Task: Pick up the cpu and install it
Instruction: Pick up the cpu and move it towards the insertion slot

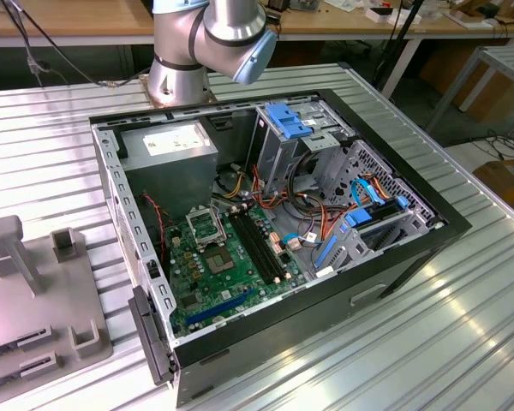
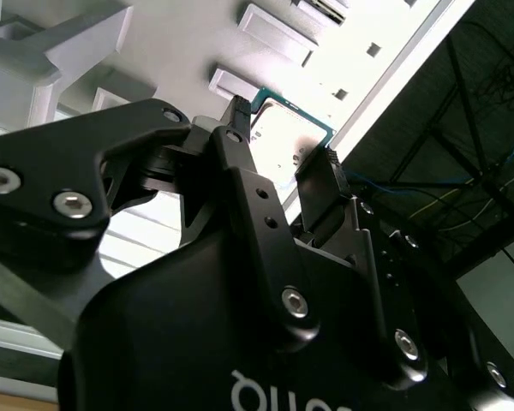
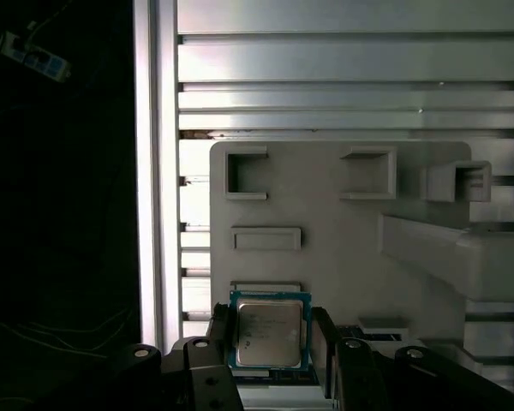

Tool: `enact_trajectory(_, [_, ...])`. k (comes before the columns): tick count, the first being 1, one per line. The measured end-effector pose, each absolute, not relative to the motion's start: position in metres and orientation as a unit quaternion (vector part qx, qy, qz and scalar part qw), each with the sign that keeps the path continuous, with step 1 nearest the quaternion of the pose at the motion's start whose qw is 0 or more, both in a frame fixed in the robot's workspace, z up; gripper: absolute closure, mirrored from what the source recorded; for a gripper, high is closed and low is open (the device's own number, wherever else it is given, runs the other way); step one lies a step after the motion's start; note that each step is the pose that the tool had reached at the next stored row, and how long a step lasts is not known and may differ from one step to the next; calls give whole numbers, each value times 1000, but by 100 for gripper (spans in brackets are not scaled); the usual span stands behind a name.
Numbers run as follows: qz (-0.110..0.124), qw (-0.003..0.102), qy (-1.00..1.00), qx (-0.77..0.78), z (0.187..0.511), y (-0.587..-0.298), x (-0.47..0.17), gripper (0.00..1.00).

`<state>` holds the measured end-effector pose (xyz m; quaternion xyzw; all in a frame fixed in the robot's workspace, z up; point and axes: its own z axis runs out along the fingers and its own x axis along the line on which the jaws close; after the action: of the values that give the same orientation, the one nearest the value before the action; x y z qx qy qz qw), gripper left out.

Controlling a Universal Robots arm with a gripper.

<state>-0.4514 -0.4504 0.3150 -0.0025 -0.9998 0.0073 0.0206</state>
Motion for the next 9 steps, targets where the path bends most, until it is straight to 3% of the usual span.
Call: enact_trajectory(9, [4, 21, -1000, -2, 316, -450, -451, 53])
